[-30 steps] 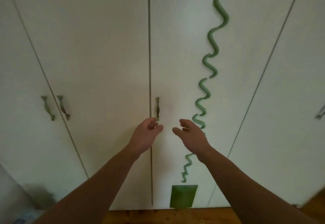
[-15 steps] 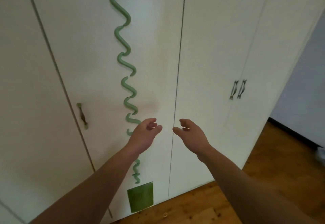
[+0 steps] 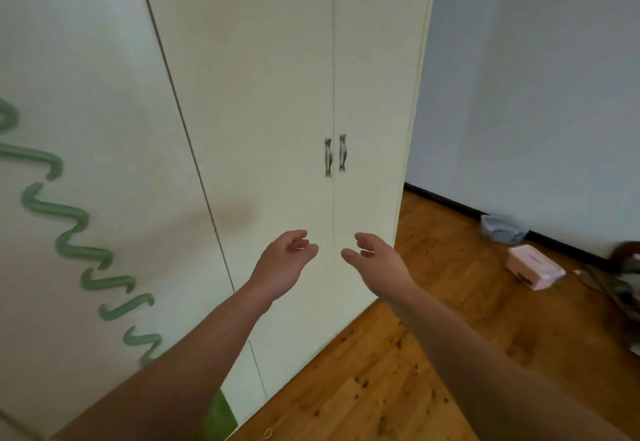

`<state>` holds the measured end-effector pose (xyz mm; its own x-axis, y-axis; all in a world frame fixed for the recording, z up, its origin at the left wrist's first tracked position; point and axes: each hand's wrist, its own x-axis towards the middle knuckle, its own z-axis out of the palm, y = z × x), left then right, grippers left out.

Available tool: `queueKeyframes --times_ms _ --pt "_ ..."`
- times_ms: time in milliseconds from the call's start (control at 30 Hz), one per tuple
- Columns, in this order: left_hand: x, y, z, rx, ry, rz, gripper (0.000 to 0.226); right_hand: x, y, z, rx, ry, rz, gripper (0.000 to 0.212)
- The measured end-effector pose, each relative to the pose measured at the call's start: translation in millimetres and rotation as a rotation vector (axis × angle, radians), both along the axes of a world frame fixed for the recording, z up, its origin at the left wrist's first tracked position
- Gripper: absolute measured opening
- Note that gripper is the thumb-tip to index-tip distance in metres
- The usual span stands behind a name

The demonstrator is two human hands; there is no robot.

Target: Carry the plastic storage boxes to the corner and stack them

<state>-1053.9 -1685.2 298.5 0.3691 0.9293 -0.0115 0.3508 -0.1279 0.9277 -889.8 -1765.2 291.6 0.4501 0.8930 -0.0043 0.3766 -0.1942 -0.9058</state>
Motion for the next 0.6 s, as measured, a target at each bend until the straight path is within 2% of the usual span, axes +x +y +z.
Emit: queueKeyframes --times_ms 333,600 --pt "130.3 45.3 -13.9 0.0 0.053 -0.239 0.045 103.9 12.5 -13.2 -0.048 -0.021 -0.267 0.057" --pt "234.7 95.4 -9.4 0.061 0.052 -0.442 0.043 177.3 38.5 4.9 -0.081 -0.029 -0.48 0.056"
